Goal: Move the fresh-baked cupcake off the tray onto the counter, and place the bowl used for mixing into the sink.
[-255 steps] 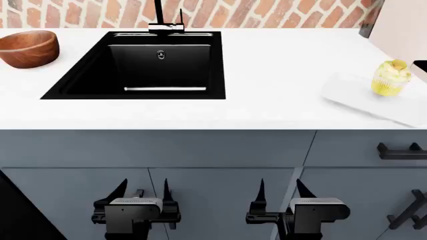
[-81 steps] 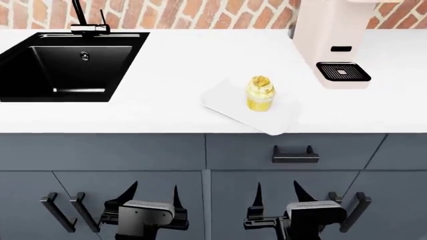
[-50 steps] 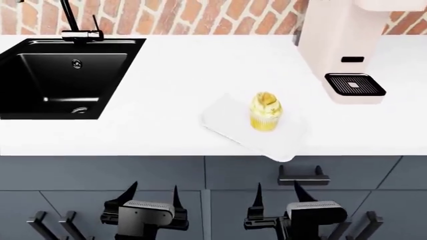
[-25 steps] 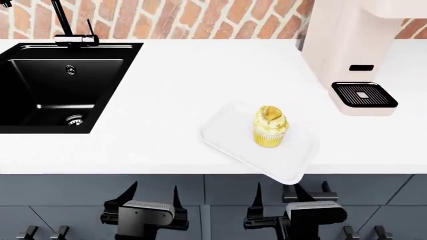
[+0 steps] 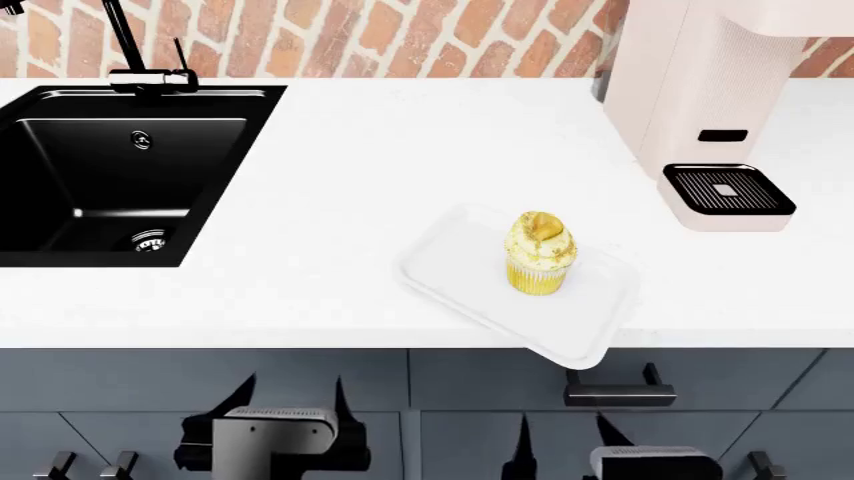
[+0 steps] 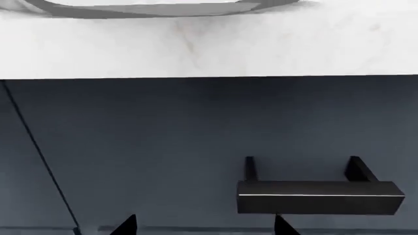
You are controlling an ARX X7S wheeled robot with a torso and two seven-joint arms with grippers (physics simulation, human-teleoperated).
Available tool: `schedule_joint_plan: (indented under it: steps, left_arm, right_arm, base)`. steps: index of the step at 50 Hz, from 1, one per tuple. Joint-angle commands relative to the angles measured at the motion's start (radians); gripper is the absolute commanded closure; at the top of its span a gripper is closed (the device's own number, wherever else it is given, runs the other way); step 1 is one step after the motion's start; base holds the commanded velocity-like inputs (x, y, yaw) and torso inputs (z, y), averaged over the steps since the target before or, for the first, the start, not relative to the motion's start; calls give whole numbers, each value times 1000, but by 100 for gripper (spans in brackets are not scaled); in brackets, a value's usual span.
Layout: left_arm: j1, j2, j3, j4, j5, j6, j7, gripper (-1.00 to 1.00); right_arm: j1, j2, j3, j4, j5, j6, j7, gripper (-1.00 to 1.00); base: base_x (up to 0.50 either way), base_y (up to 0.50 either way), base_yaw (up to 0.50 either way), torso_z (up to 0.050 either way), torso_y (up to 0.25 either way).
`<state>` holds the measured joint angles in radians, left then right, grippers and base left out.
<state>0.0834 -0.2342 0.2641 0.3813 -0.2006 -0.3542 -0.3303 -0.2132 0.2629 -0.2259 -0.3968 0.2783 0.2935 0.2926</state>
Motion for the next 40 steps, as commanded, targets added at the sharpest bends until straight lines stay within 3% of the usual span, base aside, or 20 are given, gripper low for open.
schedule_joint_plan:
  steps: [1, 14, 16, 17, 19, 20, 22, 25, 27, 30, 33, 40]
  left_arm:
    - [97, -57, 16, 261, 0, -153, -52, -100]
    - [237, -168, 38, 663, 89, -291, -133, -100]
    - [210, -223, 12, 665, -10, -253, -201, -100]
    - [174, -289, 25, 666, -92, -236, -276, -100]
    - [41, -482, 113, 666, -311, -161, -503, -100]
    - [-65, -585, 190, 666, -403, -116, -614, -100]
    - [-217, -687, 321, 665, -482, -66, -724, -100]
    - [-296, -708, 349, 663, -539, -56, -746, -100]
    - [-346, -708, 345, 656, -578, -67, -739, -100]
    - [-377, -699, 339, 630, -613, -42, -689, -100]
    - [-402, -687, 305, 590, -676, 4, -665, -100]
    - [-508, -651, 297, 510, -793, -54, -661, -100]
  right_arm:
    - [-150, 74, -12, -273, 8, 92, 34, -100]
    - [-290, 225, -141, -637, -196, 81, 29, -100]
    - [-261, 267, -164, -650, -200, 19, 57, -100]
    - [-235, 293, -179, -650, -216, -13, 91, -100]
    - [-121, 424, -245, -650, -134, -57, 240, -100]
    - [27, 559, -358, -650, -37, -66, 390, -100]
    - [327, 739, -658, -650, 79, -125, 637, -100]
    - [777, 829, -1090, -650, 160, -193, 852, -100]
    - [1077, 835, -1352, -650, 216, -235, 960, -100]
    - [1419, 821, -1599, -650, 284, -288, 1077, -100]
    - [1461, 833, -1580, -626, 375, -340, 1064, -100]
    - [1551, 851, -1529, -577, 548, -346, 1026, -100]
  base:
    - [0, 0, 0, 0, 0]
    - [0, 0, 0, 0, 0]
    - [0, 0, 0, 0, 0]
    - [0, 0, 0, 0, 0]
    - [0, 0, 0, 0, 0]
    - [0, 0, 0, 0, 0]
    - [0, 0, 0, 0, 0]
    - [0, 0, 0, 0, 0]
    - [0, 0, 0, 0, 0]
    - [0, 0, 0, 0, 0]
    - [0, 0, 0, 0, 0]
    - [0, 0, 0, 0, 0]
